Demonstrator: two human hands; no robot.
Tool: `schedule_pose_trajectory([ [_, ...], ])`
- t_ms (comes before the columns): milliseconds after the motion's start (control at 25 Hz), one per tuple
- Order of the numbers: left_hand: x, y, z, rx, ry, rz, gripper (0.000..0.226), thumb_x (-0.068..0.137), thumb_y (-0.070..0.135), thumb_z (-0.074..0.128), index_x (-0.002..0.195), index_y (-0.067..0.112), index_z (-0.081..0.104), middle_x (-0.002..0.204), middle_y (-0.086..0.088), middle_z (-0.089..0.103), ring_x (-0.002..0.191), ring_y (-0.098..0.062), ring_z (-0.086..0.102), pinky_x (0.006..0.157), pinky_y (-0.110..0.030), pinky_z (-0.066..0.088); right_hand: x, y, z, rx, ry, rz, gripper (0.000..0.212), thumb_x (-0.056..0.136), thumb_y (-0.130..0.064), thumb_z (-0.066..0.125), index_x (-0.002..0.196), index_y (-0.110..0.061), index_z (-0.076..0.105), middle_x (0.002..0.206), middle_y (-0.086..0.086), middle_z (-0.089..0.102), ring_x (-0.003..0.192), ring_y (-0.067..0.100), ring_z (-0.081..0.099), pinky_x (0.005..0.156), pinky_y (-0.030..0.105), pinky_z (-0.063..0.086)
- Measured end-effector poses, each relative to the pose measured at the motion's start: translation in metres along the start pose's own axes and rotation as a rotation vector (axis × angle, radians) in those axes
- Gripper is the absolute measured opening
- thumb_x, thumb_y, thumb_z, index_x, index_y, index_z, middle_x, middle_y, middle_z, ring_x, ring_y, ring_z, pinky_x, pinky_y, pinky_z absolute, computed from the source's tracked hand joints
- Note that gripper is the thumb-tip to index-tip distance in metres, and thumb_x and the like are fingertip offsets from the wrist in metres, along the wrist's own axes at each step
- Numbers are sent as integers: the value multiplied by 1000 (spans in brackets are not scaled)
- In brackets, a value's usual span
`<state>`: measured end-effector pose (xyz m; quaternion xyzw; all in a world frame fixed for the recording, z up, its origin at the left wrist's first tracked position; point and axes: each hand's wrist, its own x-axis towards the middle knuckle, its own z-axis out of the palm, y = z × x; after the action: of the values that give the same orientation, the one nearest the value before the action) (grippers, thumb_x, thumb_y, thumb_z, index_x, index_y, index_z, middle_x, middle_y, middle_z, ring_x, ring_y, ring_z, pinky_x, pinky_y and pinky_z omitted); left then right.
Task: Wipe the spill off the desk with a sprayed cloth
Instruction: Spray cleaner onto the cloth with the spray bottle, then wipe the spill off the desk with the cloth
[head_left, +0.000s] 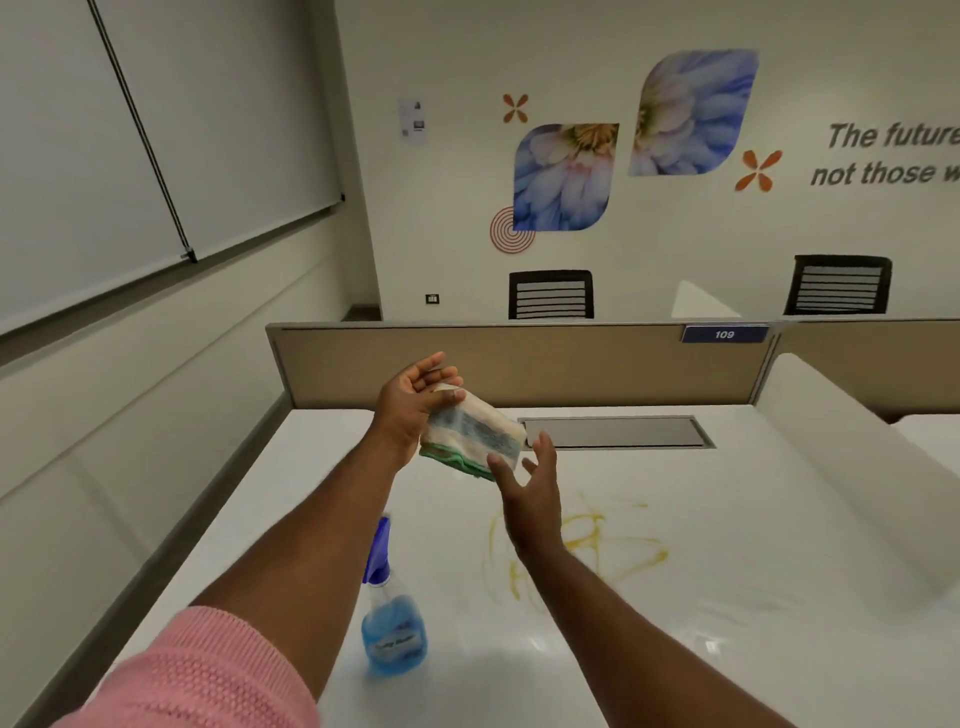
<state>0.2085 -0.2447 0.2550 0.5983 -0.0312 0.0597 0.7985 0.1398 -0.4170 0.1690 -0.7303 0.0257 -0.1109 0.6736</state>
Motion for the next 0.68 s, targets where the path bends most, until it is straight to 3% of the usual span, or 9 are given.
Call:
schedule_pose_trajectory([
  [120,0,-6,35,-57,-39,-6,65,76,-13,77,134,9,58,120,-13,70,109,-21,71,83,-28,60,17,-10,-22,337,18,146,100,72,-47,77,157,-21,30,147,6,54,126,25,60,104,42,51],
  [240,2,-18,62,-109,-50,-37,64,77,-14,74,135,8,57,117,-10,71,104,-17,72,81,-26,60,30,-11,-42,507,26,145,65,73,-26,82,132,-19,58,121,10,72,110,30,71,88,40,60],
  [360,4,-34,81,-156,-36,-71,62,80,-14,72,136,6,56,115,-8,72,106,-18,72,83,-27,60,43,-6,-60,523,108,176,41,78,-11,81,116,-10,69,110,16,74,101,34,70,91,50,57],
  [440,6,-46,92,-153,-20,-87,60,82,-12,72,136,6,56,113,-8,71,107,-20,71,86,-29,60,54,-1,-74,516,135,198,30,77,-12,82,105,-7,72,98,14,73,93,33,68,86,48,56],
  [600,9,-72,114,-76,16,-120,54,85,-7,72,135,4,56,112,-11,69,107,-23,67,100,-38,54,75,11,-97,570,136,227,44,65,-22,81,104,-6,70,94,11,71,88,28,68,83,46,56],
  [680,8,-84,124,21,14,-146,50,88,0,72,135,5,58,111,-10,69,105,-21,66,98,-39,52,86,17,-106,608,148,231,40,65,-22,81,101,-10,69,94,10,70,89,26,68,82,47,57],
])
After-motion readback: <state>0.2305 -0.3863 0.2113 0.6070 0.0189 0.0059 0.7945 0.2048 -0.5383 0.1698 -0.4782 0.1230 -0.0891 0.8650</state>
